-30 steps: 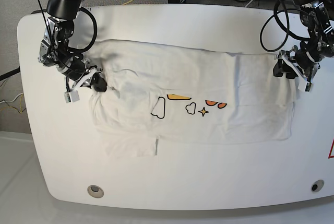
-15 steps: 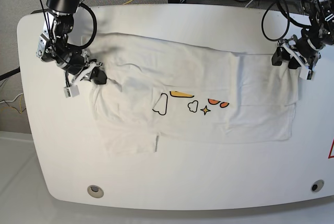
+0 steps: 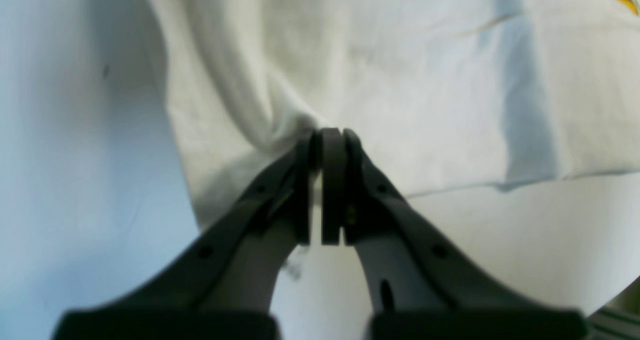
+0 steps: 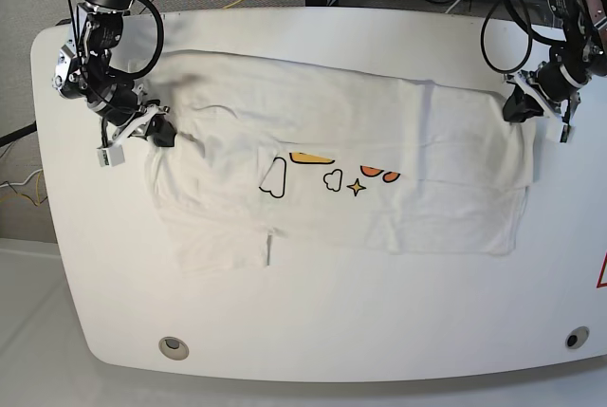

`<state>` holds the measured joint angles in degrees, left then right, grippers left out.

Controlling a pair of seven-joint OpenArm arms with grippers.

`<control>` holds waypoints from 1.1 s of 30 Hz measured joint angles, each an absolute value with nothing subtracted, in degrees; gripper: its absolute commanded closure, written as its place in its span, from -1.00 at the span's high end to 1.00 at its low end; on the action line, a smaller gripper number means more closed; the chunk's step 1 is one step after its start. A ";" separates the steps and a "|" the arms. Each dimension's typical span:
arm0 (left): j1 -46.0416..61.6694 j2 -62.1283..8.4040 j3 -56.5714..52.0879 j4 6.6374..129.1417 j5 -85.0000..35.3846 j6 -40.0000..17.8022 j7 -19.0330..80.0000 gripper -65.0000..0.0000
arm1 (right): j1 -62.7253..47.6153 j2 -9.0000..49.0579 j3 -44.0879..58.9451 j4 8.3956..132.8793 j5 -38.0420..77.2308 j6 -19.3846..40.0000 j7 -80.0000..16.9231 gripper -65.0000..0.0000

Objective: Fold the T-shirt properly
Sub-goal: 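Close both grippers on the collar-side corners of the shirt, then pull the held corners apart with both grippers to stretch the shirt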

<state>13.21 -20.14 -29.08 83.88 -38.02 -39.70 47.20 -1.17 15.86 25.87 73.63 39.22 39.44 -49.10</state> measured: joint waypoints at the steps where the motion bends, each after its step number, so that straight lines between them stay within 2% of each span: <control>1: 12.78 -20.01 -29.08 83.85 -38.06 -39.68 47.20 -1.00 | -1.19 15.86 25.85 73.41 39.18 39.42 -49.15 -1.00; 7: 9.54 -19.73 -29.08 82.63 -39.16 -39.72 48.45 -0.95 | -0.23 15.73 25.61 72.36 35.86 39.68 -47.62 -1.00; 10: 7.14 -19.75 -29.19 80.97 -40.84 -39.68 48.75 -0.36 | 0.89 15.46 25.47 72.25 33.52 39.64 -47.20 -1.00; 12: 5.69 -19.84 -29.32 79.99 -42.13 -39.66 48.80 -0.03 | 1.26 15.33 25.45 72.14 32.64 39.64 -47.03 -1.00; 14: 4.89 -20.01 -29.39 79.00 -43.22 -38.72 48.84 0.44 | 1.37 15.35 25.45 71.96 31.83 39.66 -46.68 -1.00; 16: 4.73 -20.08 -29.39 78.19 -43.09 -37.04 49.19 0.55 | 1.58 15.33 25.61 71.75 31.44 39.64 -46.59 -1.00; 18: 4.80 -20.05 -29.47 77.47 -42.76 -35.20 50.33 0.59 | 2.02 15.22 25.85 71.55 30.68 39.55 -46.74 -1.00; 26: 5.15 -19.99 -30.41 74.59 -41.17 -34.44 50.98 0.71 | 3.03 15.07 25.78 71.07 30.39 39.44 -47.07 -1.00; 33: 3.99 -19.44 -32.58 74.22 -40.71 -34.04 49.87 0.70 | 2.92 15.11 25.78 71.09 31.92 39.46 -47.81 -1.00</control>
<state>3.99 -19.44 -32.58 74.22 -40.71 -34.04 49.87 2.92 15.11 25.78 71.09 31.92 39.46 -47.81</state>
